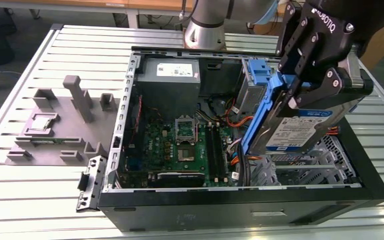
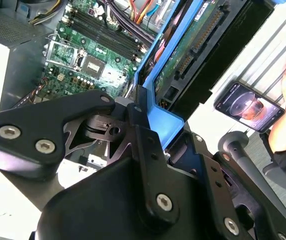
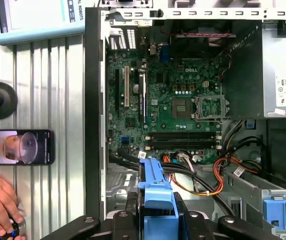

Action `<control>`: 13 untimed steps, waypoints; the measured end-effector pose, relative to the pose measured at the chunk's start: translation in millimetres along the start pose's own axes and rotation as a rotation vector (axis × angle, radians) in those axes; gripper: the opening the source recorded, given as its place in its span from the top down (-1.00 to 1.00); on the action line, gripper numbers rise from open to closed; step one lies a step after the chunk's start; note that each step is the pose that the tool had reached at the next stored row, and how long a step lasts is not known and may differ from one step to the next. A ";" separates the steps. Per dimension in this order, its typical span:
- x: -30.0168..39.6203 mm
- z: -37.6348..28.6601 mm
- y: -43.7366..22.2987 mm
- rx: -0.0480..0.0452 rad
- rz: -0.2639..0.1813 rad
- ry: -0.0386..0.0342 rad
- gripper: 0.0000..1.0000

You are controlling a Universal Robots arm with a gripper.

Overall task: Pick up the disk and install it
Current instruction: 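Insert the disk into the insertion slot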

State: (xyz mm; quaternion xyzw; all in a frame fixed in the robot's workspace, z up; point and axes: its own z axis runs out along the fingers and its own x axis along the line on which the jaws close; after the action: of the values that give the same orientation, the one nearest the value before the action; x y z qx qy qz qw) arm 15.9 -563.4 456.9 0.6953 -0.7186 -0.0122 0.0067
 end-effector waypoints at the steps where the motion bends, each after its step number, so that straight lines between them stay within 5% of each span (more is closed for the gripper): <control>1: 0.3 0.4 -1.0 0.0001 0.000 -0.0002 0.26; 13: -0.5 1.9 -28.7 -0.0008 0.000 0.0000 0.26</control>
State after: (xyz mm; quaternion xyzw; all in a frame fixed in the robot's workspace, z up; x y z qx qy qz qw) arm 44.5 -563.9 454.2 0.6952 -0.7186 -0.0125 0.0070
